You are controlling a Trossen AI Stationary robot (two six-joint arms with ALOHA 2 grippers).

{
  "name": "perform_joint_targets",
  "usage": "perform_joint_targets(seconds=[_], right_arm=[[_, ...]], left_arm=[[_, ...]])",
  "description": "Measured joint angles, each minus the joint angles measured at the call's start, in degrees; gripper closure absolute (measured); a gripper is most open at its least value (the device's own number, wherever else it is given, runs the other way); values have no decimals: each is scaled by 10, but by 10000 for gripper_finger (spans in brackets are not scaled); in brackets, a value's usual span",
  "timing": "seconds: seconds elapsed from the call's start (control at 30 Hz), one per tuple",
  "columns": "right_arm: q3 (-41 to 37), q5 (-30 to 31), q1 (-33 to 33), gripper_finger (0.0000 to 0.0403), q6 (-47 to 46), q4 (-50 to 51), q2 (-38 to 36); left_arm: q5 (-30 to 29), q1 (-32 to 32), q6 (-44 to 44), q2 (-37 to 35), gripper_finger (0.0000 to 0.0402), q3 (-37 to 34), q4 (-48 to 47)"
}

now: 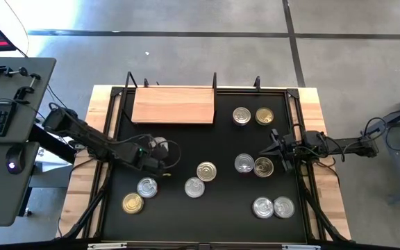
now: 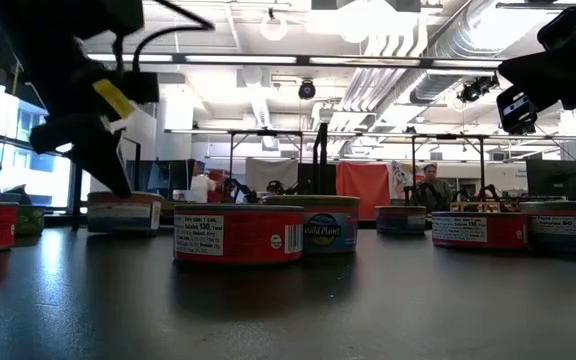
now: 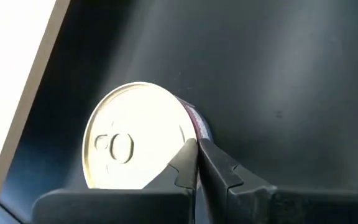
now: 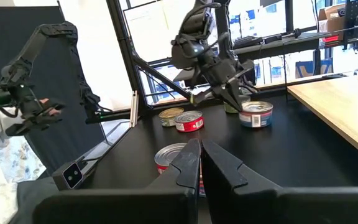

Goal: Stack canned seafood by type on shelf
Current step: Put the blue tuna can on the shelf

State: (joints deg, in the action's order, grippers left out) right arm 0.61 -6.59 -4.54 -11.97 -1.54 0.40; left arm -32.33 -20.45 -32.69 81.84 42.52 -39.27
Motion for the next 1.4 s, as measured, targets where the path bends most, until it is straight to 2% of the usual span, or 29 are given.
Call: perform_joint_targets(seconds=[0.17,0.33,0.67,0.83,1.07,1.2,1.33,1.4], right_arm=[[0,0,0,396,0,0,0],[0,0,0,396,0,0,0],[0,0,0,396,0,0,0],[0,0,0,396,0,0,0],[0,0,0,396,0,0,0],[0,0,0,396,0,0,0],[0,0,0,396,0,0,0],[0,0,0,396,0,0,0]], left_arm=[[-18,-32,4,0,401,1,2],[-62,-55,-16,0,401,1,2],[-89,-79,-46,-1,401,2,29],[-94,-81,-39,-1,401,16,44],[-133,-79,22,-2,400,58,46],[-131,-76,24,-2,401,63,45],[-86,-76,33,-1,400,63,51],[-50,-79,73,-1,390,63,63]])
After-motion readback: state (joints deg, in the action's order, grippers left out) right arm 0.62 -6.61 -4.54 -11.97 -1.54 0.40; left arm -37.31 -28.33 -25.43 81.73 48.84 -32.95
